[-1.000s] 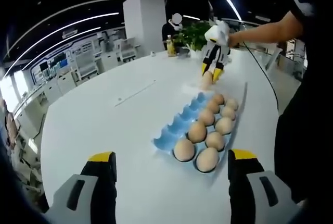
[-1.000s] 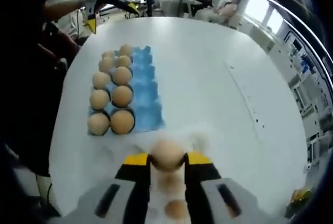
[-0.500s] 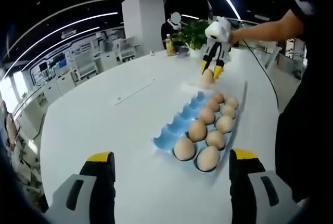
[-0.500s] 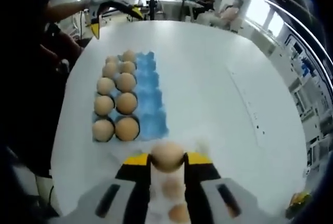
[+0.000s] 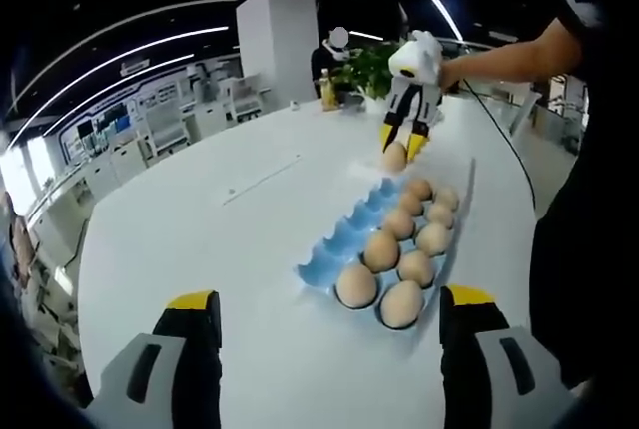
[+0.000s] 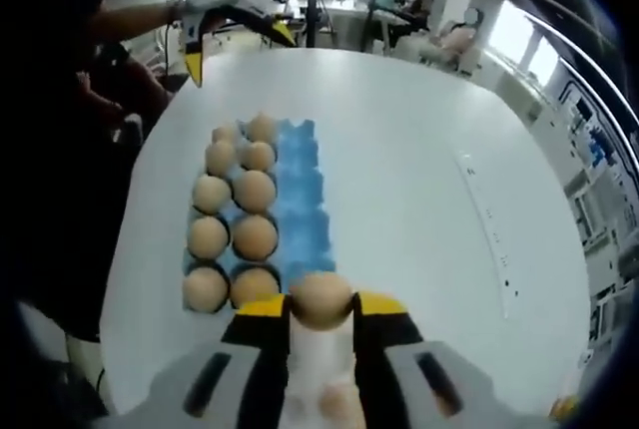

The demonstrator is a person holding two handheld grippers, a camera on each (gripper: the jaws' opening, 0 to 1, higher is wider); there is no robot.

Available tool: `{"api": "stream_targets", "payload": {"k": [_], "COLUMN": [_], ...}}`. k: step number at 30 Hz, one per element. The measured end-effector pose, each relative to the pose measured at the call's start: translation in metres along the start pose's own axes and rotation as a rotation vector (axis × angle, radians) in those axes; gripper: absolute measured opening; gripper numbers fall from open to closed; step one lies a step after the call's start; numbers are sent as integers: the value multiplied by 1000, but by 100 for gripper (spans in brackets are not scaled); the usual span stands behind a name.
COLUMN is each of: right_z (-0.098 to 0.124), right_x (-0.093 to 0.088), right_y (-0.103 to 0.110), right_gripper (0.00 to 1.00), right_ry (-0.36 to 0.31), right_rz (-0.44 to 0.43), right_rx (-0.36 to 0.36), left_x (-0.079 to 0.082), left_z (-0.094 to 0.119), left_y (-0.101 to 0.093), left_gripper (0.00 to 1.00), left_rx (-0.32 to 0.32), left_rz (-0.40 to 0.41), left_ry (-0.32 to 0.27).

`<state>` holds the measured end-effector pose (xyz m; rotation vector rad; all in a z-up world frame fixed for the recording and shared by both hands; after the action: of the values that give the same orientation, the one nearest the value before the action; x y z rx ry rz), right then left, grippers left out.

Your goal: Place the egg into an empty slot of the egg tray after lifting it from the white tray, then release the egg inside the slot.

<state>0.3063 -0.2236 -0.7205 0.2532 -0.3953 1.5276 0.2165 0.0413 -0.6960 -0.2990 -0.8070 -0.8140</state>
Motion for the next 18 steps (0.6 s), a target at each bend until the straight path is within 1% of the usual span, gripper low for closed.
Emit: {"api": "stream_targets", "payload": {"k": [4, 18], "right_z": [-7, -32], "right_x": [15, 80], "right_y": [4, 12], "right_gripper": [24, 23], "right_ry": [-19, -85], "right_rz": [24, 114], "right_rx": [12, 62], "left_x": [0, -4], "left_z": [0, 1], "left_y": [-1, 1], "left_gripper": [92, 91], "left_rx": [-3, -2], "left_rz": [-1, 3], "left_ry": [-3, -5]}}
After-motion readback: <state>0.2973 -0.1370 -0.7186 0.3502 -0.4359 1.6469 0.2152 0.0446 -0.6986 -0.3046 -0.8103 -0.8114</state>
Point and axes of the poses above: the point that each gripper's makers call its tool centre point, and the gripper's own axes: z roughly backward along the fingers, y roughly to its left, x roughly out of its top, the point moved 3 cm from there along z, roughly backward along the fingers, and after that the axes turned 8 degrees about y, right-handed, at the moved point
